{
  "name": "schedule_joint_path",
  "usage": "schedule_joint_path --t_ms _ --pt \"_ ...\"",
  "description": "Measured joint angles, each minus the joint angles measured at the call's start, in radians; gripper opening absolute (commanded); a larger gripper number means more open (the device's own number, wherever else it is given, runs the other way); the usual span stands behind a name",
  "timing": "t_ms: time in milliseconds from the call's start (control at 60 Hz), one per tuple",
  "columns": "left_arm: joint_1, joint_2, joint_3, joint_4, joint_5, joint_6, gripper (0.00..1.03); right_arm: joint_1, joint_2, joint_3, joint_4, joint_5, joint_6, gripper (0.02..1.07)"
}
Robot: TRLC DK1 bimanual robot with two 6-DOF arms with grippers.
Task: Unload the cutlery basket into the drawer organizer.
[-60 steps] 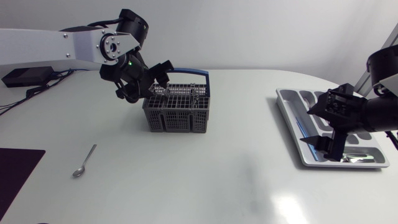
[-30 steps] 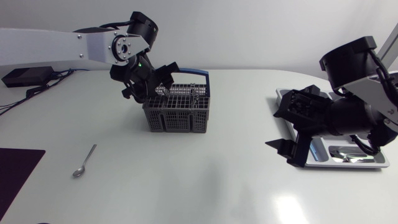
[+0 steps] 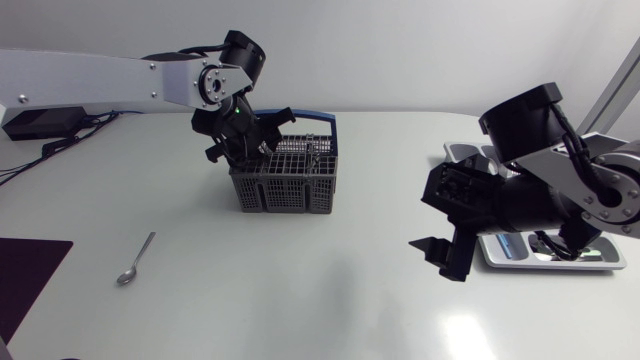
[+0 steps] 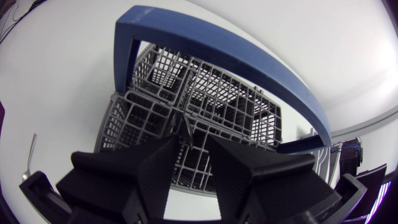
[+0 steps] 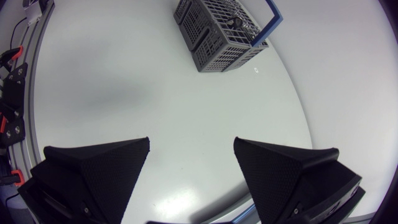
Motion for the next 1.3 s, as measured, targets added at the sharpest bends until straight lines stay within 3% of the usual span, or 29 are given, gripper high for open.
schedule_joint_path --t_ms 500,783,1300 --pt "0.0 0.009 0.005 0.0 -0.038 0.0 0.2 0.026 0.001 -0.011 0.005 0.003 0.006 0.99" --pt "-0.004 0.014 0.005 0.0 -0.049 0.0 0.06 0.043 0.001 -0.015 0.005 0.003 0.007 0.99" --pt "-0.01 0.014 0.005 0.004 -0.052 0.0 0.04 0.078 0.001 -0.022 0.005 0.026 0.014 0.99"
